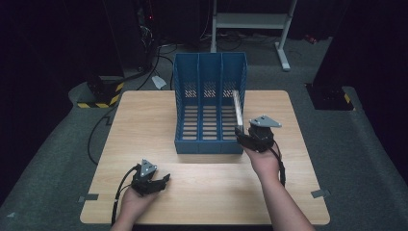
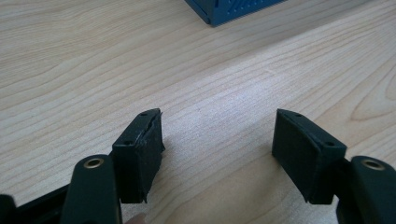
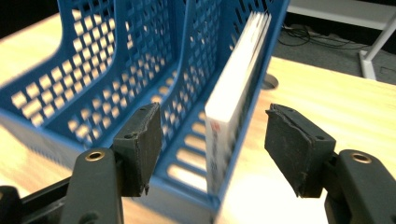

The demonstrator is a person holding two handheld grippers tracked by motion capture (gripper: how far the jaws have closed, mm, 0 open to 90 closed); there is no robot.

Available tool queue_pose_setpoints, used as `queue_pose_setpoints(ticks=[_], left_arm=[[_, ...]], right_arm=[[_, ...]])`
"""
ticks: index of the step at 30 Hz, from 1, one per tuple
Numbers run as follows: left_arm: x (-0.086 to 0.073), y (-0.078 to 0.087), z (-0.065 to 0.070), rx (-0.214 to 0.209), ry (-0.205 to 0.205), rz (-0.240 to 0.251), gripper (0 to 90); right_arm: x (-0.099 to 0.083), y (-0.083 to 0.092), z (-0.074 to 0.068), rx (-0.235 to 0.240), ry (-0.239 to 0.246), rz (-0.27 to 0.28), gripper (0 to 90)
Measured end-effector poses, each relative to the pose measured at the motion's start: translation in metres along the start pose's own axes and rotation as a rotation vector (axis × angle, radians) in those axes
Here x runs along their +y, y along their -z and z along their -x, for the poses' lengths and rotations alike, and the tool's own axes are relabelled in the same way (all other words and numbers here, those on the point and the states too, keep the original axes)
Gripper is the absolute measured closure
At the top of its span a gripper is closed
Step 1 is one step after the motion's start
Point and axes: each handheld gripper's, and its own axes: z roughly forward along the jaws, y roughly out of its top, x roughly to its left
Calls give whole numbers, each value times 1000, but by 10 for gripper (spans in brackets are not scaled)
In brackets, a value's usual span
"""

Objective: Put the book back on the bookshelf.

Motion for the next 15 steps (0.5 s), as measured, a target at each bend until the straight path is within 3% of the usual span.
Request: queue_pose_setpoints(ticks=[3, 9, 15], left_arm=[[0, 0, 0, 0, -1, 0, 333], [0, 0, 0, 0, 0, 0, 333], [0, 0, 1, 3, 1, 0, 334]], right_arm=[[-16, 9, 4, -6, 29, 0, 326], [-57, 16, 16, -2, 4, -44, 289], [-115, 8, 39, -43, -67, -184, 257]])
